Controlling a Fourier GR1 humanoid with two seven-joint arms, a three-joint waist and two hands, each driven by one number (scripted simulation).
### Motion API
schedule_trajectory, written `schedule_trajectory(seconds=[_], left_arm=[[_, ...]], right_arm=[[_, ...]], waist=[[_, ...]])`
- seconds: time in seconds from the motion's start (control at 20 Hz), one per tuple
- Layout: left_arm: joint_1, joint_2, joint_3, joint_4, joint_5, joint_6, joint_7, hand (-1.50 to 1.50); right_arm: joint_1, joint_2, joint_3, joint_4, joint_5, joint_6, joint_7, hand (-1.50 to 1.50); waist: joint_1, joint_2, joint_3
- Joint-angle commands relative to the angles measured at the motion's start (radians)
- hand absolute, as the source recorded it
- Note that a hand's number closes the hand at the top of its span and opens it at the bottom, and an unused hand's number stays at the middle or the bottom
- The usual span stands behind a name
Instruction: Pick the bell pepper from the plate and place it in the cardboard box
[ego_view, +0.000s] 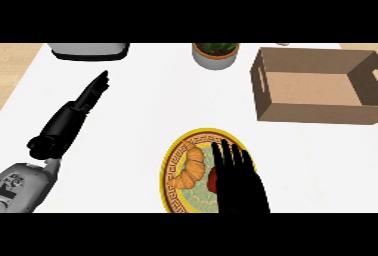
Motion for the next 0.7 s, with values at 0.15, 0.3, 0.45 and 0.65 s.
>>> schedule_trajectory(seconds=[0.15, 0.3, 0.45, 0.65], left_arm=[[0.019, -0.013, 0.005, -0.004, -0.019, 0.004, -0.020, 0.00], [0.053, -0.013, 0.002, -0.017, -0.026, -0.005, -0.037, 0.00], [0.024, -0.004, 0.036, 0.013, -0.012, -0.023, -0.017, 0.00], [0.005, -0.012, 0.045, -0.003, -0.005, -0.031, 0.003, 0.00]], right_arm=[[-0.108, 0.175, -0.033, 0.187, 0.085, 0.159, 0.241, -1.50], [-0.120, 0.177, -0.033, 0.267, 0.119, 0.097, 0.216, -1.50], [-0.102, 0.179, -0.050, 0.240, 0.111, 0.156, 0.208, -1.50], [-0.112, 0.179, -0.036, 0.307, 0.102, 0.133, 0.228, -1.50]], waist=[[-0.005, -0.001, 0.002], [0.003, 0.000, 0.003], [-0.013, -0.001, 0.003], [-0.005, -0.001, 0.004]])
